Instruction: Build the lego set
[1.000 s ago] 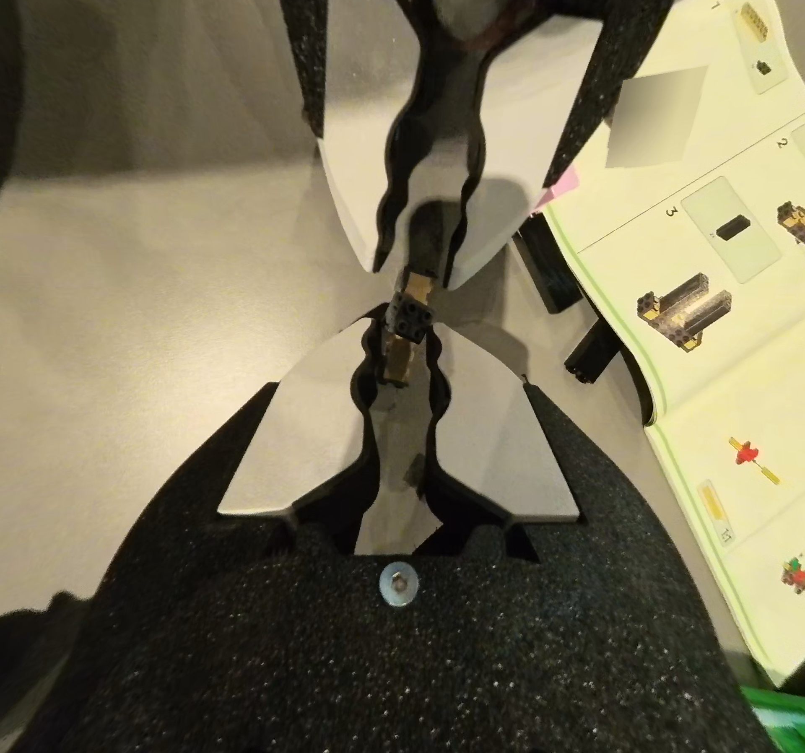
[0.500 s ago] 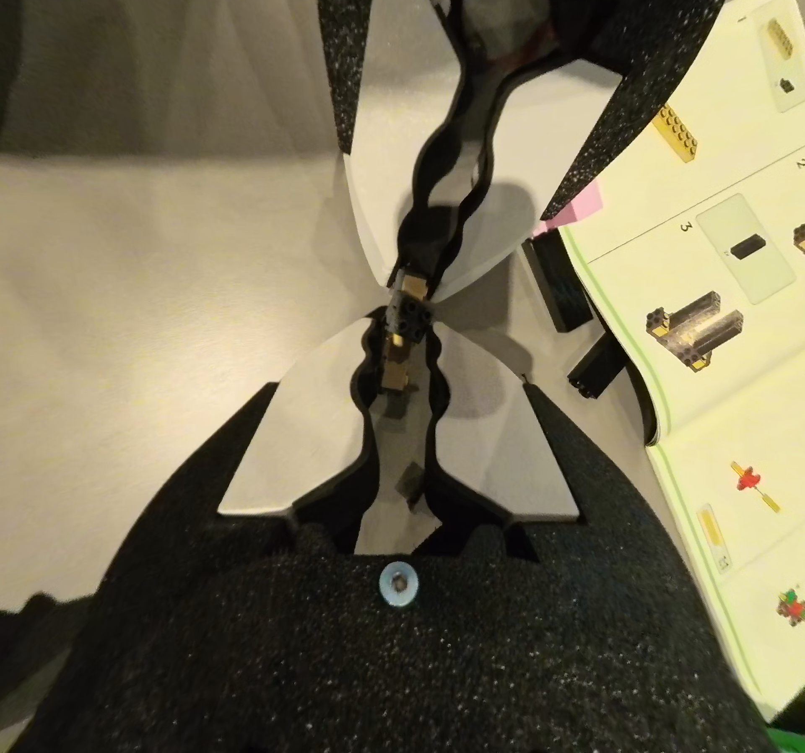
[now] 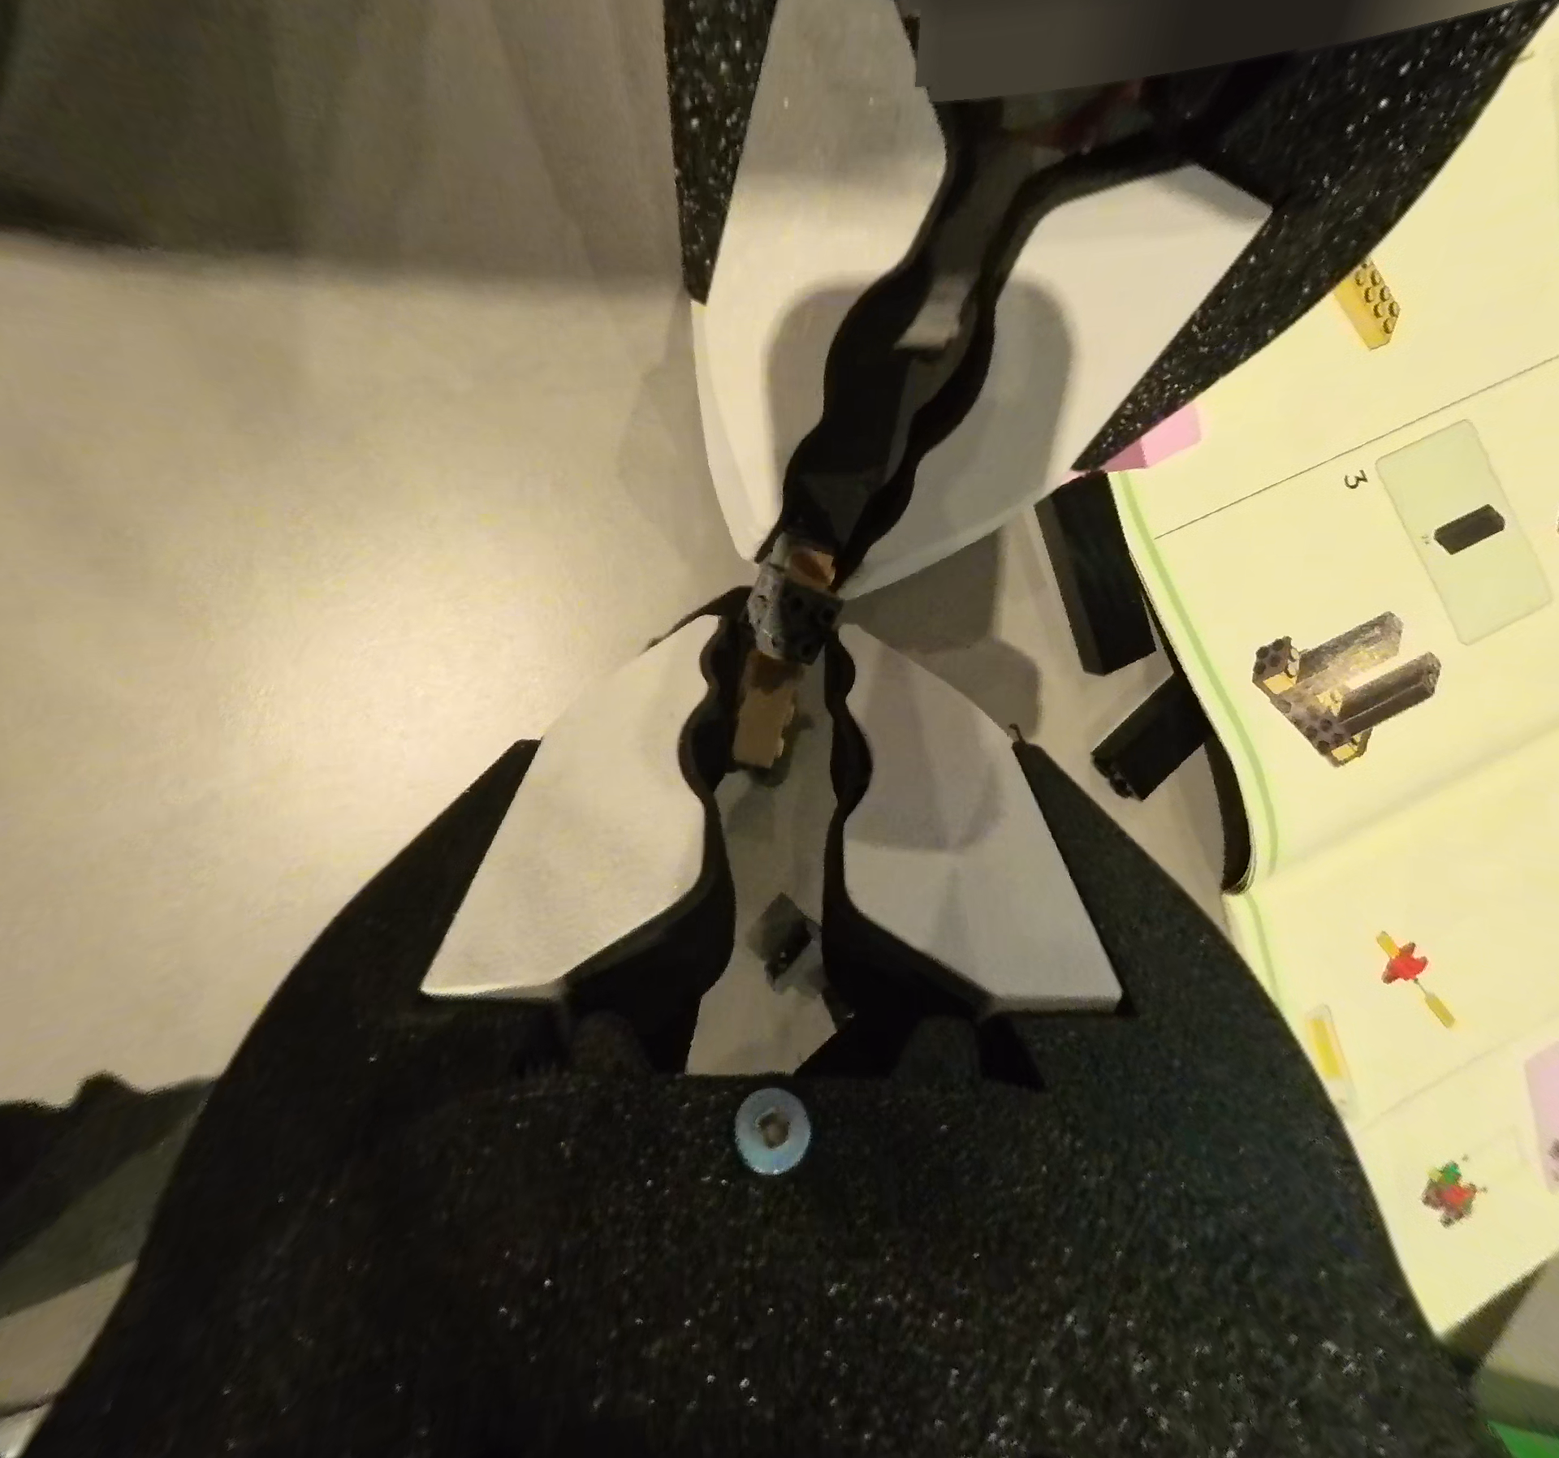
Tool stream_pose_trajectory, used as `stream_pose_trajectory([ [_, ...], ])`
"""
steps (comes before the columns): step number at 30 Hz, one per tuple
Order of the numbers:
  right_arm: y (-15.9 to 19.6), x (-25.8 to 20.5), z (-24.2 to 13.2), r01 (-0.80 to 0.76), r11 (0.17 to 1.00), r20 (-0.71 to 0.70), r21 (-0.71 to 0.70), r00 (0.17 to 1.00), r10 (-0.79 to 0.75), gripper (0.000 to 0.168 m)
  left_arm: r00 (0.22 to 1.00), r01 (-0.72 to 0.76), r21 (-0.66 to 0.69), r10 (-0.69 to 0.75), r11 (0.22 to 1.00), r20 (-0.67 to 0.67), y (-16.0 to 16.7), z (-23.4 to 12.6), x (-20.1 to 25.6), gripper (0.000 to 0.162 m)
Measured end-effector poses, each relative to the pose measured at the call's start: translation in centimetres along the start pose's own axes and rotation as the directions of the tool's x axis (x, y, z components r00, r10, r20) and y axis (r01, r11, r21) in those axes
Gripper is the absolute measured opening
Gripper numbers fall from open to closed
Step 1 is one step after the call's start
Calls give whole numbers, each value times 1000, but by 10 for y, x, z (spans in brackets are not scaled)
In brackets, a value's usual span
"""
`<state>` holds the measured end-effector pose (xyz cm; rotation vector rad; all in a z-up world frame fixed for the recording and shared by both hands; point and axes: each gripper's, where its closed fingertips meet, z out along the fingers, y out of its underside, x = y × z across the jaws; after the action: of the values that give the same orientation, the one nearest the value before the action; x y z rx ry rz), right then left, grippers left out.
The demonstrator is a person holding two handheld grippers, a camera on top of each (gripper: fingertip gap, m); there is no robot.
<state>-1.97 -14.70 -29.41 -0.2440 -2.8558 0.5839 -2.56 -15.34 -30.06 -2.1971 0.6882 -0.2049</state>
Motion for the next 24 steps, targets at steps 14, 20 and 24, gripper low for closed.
stream_pose_trajectory([
  [14,6,2,0,-39,994,-48,-99,998,35,26,1000,15,1,-15,1000,3,0,0,0,17],
  [20,8,4,-6,-94,994,-99,-54,991,88,25,1000,23,2,-23,1000,5,1,-1,-1,17],
  [24,-9,-7,-18,-122,988,-116,98,984,133,14,999,20,-3,-20,1000,28,2,-2,-4,20],
])
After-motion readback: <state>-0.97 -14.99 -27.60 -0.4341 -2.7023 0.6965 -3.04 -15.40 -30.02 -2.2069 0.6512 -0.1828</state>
